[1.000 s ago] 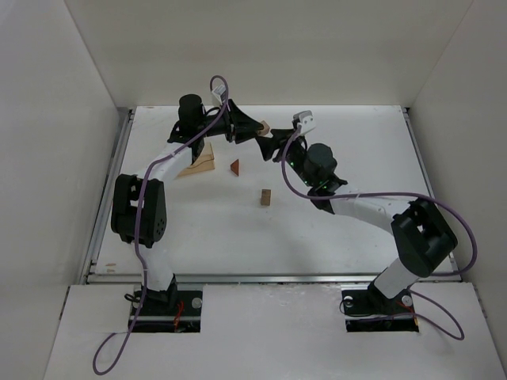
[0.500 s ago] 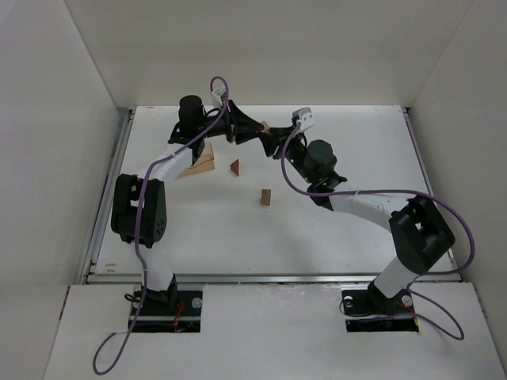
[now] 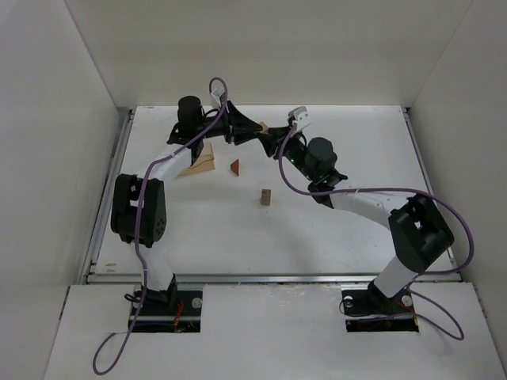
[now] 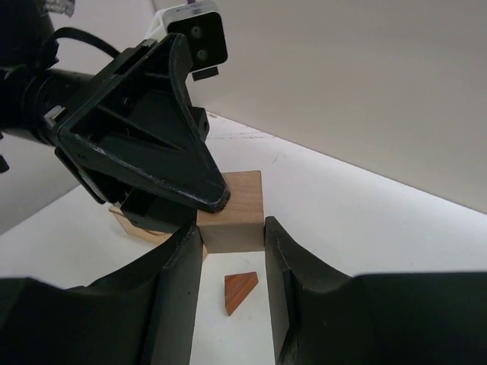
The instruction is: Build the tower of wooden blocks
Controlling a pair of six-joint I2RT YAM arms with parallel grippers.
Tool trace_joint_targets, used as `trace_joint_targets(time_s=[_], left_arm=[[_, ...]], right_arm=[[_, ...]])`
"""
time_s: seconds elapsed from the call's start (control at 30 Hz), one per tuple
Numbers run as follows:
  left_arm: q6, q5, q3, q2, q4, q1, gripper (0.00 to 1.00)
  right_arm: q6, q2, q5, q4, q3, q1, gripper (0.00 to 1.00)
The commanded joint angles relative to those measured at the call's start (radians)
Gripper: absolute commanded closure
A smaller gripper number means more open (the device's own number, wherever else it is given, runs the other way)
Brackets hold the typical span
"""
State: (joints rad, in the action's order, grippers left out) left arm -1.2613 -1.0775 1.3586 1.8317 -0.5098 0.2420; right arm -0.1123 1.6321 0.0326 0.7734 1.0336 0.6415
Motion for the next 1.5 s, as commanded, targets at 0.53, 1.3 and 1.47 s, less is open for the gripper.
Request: trace_joint_targets(time_s=[0.53, 1.3, 1.47], left_arm=[[0.562, -0.216, 0.160, -0.003, 0.434, -0.062, 0.00], [1.189, 0.272, 0.185, -0.083, 0.938, -0.178, 0.00], [1.189, 0.294, 0.175, -0.094, 0.938, -0.178, 0.00]], right_arm=[[0.391, -0.057, 0.797, -0.429, 0.129, -0.183, 1.00], [0.806, 0.110, 0.992, -0.859, 0.141, -0.198, 1.00], [0.780, 0.132, 0.969, -0.757, 0.109, -0.178, 1.00]])
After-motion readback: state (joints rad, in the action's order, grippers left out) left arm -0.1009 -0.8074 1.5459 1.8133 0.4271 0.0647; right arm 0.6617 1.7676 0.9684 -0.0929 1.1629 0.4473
